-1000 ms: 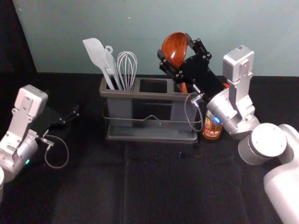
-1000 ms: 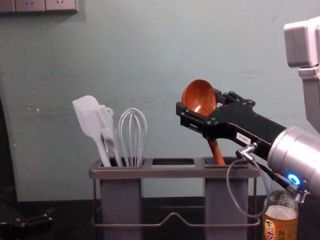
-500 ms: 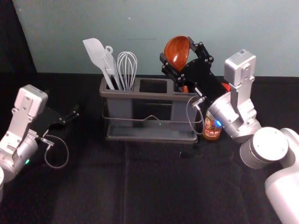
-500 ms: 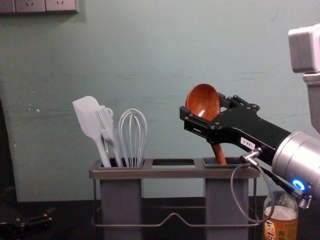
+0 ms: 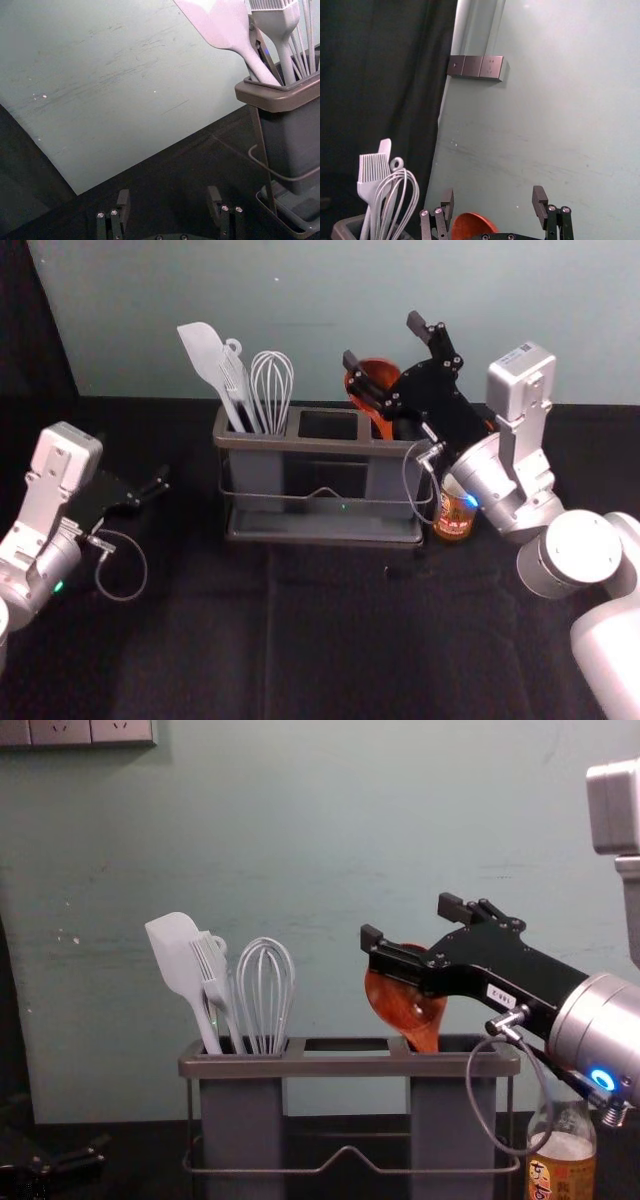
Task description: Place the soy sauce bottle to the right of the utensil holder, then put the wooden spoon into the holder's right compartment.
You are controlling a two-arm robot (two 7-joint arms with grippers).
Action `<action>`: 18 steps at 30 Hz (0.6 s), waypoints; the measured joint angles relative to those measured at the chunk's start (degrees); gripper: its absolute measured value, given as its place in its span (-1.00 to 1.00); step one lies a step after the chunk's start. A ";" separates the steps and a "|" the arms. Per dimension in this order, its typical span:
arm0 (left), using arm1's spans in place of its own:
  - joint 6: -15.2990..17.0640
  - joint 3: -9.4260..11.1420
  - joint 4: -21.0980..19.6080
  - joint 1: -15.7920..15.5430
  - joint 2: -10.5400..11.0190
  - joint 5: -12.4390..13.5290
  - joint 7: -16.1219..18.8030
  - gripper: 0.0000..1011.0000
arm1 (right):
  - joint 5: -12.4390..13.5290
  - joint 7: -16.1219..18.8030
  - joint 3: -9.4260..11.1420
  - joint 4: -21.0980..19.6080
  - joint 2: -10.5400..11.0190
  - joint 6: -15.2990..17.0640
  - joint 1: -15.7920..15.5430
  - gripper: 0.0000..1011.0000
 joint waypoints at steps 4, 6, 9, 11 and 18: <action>0.00 0.00 0.00 0.00 0.00 0.00 0.00 0.99 | 0.01 -0.04 0.09 -0.95 0.10 0.11 -0.33 0.98; 0.00 0.00 0.00 0.00 0.00 0.00 0.00 0.99 | 0.01 -0.04 0.07 -2.28 0.26 0.89 -0.93 0.98; 0.00 0.00 0.00 0.00 0.00 0.00 0.00 0.99 | -0.24 -0.40 -0.03 -5.51 0.85 3.63 -2.54 0.98; 0.00 0.00 0.00 0.00 0.00 0.00 0.00 0.99 | -0.39 -0.66 -0.05 -7.48 1.25 5.36 -3.58 0.98; 0.00 0.00 0.00 0.00 0.00 0.00 0.00 0.99 | -0.84 -2.00 0.38 -20.59 4.63 16.73 -11.01 0.98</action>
